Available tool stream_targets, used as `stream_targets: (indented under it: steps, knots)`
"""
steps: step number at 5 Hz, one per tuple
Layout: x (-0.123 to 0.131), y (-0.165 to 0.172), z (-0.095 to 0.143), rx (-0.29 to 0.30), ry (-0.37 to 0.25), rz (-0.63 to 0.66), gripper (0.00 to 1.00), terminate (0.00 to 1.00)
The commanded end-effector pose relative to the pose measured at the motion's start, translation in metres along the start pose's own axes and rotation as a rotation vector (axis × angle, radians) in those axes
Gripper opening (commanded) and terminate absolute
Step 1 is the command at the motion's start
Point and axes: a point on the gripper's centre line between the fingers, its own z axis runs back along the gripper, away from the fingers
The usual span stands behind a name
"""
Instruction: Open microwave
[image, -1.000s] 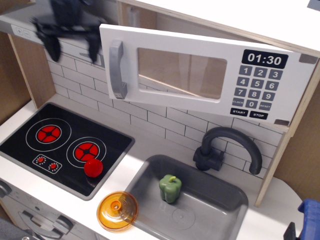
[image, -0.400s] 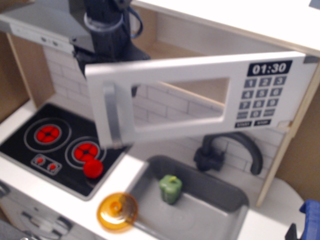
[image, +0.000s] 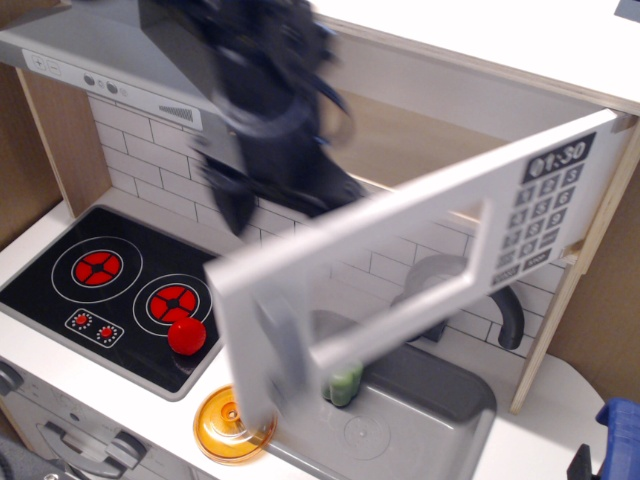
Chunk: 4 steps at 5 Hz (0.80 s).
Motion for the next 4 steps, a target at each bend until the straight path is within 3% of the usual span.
stream_targets:
  steps: [1,3,4]
  knots:
    - [-0.0034,-0.0546,-0.0186,0.046,0.000,-0.059,1.00,0.00]
    - [0.0002,-0.0585,-0.0224,0.051,0.006,-0.068,1.00,0.00]
    - [0.0002,-0.0585,-0.0224,0.051,0.006,-0.068,1.00,1.00]
